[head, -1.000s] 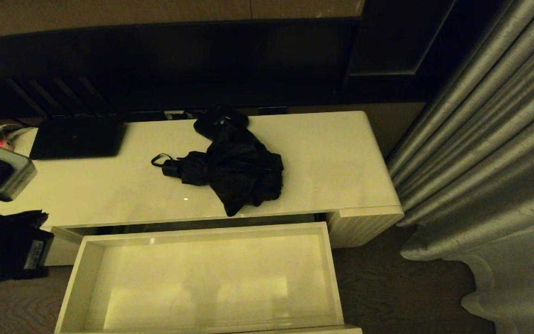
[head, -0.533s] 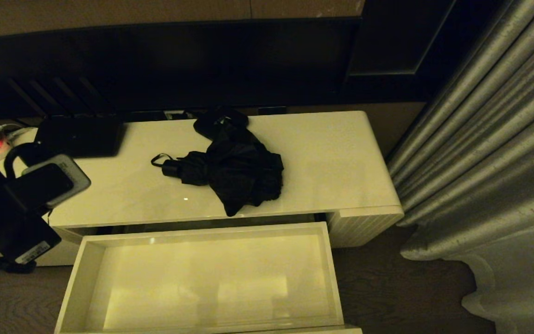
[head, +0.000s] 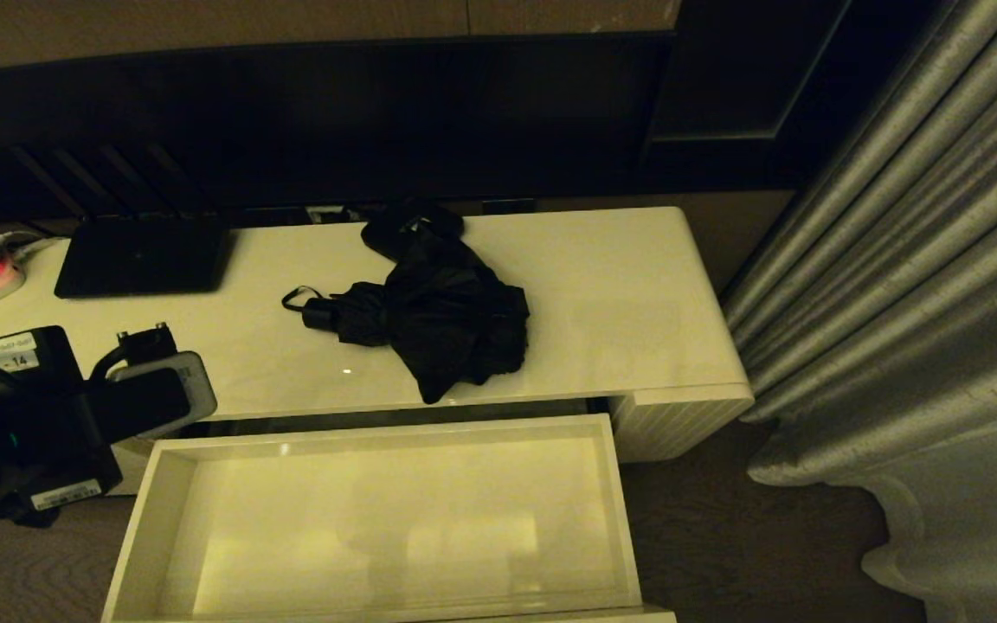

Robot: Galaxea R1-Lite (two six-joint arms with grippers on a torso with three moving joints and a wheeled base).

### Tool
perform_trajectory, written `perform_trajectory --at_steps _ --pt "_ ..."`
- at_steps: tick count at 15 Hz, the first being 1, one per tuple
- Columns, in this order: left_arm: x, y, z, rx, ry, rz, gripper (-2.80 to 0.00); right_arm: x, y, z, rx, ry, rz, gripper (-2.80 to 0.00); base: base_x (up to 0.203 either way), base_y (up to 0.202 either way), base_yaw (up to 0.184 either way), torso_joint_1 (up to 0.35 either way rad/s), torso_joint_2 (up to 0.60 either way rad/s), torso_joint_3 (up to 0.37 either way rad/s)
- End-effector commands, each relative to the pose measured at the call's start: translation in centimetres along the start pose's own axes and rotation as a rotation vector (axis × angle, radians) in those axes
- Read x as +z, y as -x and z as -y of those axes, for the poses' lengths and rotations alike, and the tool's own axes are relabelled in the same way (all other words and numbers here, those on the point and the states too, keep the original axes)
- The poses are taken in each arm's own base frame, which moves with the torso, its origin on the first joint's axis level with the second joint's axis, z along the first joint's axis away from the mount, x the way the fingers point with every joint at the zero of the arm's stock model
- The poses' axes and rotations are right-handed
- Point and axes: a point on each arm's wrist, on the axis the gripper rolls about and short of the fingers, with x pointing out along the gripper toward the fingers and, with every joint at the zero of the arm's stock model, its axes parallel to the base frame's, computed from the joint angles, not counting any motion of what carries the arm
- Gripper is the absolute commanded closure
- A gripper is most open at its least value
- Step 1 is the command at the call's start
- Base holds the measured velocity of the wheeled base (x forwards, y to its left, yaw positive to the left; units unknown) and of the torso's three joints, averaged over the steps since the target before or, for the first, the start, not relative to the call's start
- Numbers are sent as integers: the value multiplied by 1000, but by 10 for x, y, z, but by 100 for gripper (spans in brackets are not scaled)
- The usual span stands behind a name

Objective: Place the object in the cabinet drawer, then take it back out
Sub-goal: Put the umbrella in the drawer

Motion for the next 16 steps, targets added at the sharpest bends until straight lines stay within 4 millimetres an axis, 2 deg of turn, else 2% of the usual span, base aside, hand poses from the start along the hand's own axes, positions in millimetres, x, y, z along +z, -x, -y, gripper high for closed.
perform_trajectory --at_steps 1,4,6,7,9,12,16 --pt "13 -2 7 -29 -31 59 0 0 0 0 1 0 0 0 0 0 0 0 0 0" --pt "38 -16 8 1 15 140 0 0 0 0 1 0 0 0 0 0 0 0 0 0" --pt "44 -22 5 30 38 161 0 0 0 0 1 0 0 0 0 0 0 0 0 0" --pt "48 -30 7 29 39 166 0 0 0 0 1 0 0 0 0 0 0 0 0 0" --pt "70 -54 17 13 76 206 0 0 0 0 1 0 0 0 0 0 0 0 0 0" --pt "87 -57 5 53 148 268 0 0 0 0 1 0 0 0 0 0 0 0 0 0" --pt "101 -48 0 -66 218 316 0 0 0 0 1 0 0 0 0 0 0 0 0 0"
